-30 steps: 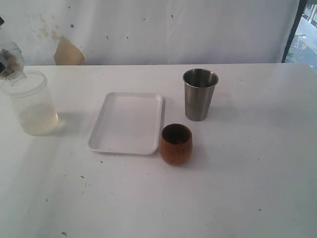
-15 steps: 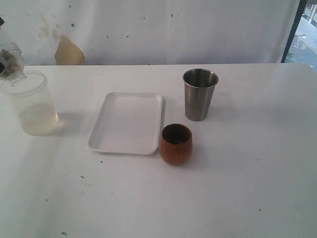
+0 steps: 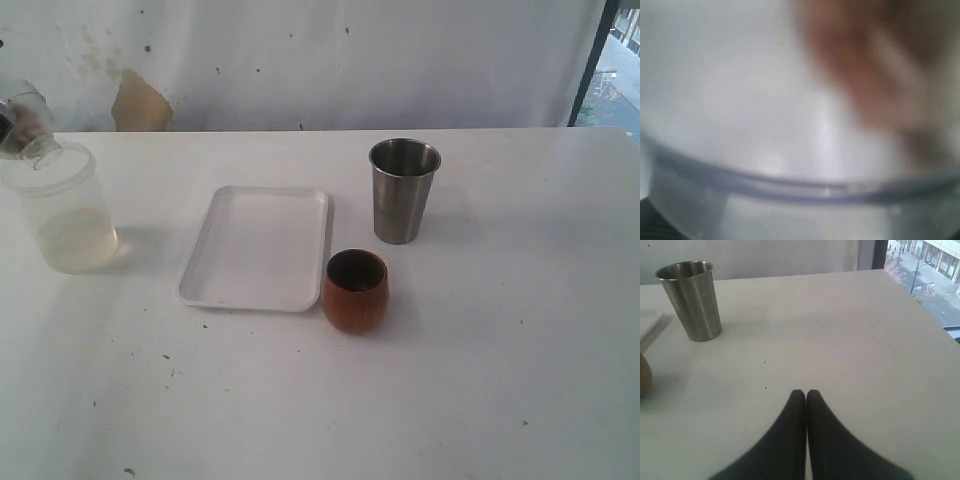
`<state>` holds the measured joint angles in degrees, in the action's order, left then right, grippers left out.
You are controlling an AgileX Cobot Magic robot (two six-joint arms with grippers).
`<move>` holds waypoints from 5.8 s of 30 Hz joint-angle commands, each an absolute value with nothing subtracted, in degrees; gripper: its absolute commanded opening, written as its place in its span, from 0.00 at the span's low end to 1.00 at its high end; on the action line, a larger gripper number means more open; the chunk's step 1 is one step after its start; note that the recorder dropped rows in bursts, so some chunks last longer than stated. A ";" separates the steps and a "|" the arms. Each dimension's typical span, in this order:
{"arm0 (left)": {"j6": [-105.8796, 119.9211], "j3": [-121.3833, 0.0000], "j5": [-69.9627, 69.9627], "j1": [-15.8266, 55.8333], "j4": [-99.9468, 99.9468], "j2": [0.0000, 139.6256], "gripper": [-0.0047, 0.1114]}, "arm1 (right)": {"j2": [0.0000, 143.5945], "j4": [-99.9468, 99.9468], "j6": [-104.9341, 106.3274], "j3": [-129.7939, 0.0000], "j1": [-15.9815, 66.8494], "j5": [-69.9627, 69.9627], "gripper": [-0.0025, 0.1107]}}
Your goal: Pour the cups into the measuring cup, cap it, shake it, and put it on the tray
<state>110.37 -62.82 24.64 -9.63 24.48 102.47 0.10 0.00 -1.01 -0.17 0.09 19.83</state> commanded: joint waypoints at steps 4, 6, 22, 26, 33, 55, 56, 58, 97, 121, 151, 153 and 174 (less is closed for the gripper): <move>72.43 -63.43 25.76 -9.51 21.93 101.42 0.04 | 0.00 0.00 -1.30 0.00 0.07 19.63 0.02; 62.68 -63.43 25.76 -9.51 20.71 101.42 0.04 | 0.00 0.00 -1.30 0.00 0.07 19.63 0.02; -60.98 -63.55 60.21 -8.95 36.84 98.07 0.04 | 0.00 0.00 -1.30 0.00 0.07 19.63 0.02; -63.28 -63.55 55.74 -6.39 41.11 97.15 0.04 | 0.00 0.00 -1.30 0.00 0.07 19.63 0.02; -59.91 -63.55 49.64 3.07 51.18 99.99 0.04 | 0.00 0.00 -1.30 0.00 0.07 19.63 0.02; -37.20 -65.49 33.01 19.51 47.32 116.13 0.04 | 0.00 0.00 -1.30 0.00 0.07 19.63 0.02; -37.20 -65.49 33.89 19.51 47.32 116.72 0.04 | 0.00 0.00 -1.30 0.00 0.07 19.63 0.02; -37.20 -65.49 36.39 19.51 47.32 117.97 0.04 | 0.00 0.00 -1.30 0.00 0.07 19.63 0.02; -34.54 -61.06 29.30 19.41 43.66 112.06 0.94 | 0.00 0.00 -1.30 0.00 0.07 19.63 0.02; -40.60 -42.03 24.37 19.41 41.85 88.83 0.94 | 0.00 0.00 -1.30 0.00 0.07 19.63 0.02; -40.71 -25.29 3.44 19.61 42.07 34.62 0.05 | 0.00 0.00 -1.30 0.00 0.07 19.63 0.02; -40.71 -25.29 3.44 19.61 42.07 34.62 0.05 | 0.00 0.00 -1.30 0.00 0.07 19.63 0.02; -40.04 -25.29 2.84 19.61 36.96 34.64 0.05 | 0.00 -0.31 -1.41 0.00 0.07 19.63 0.02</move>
<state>-40.24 -25.51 3.09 19.43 41.25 34.79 0.10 0.00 -1.25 -0.15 0.09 19.83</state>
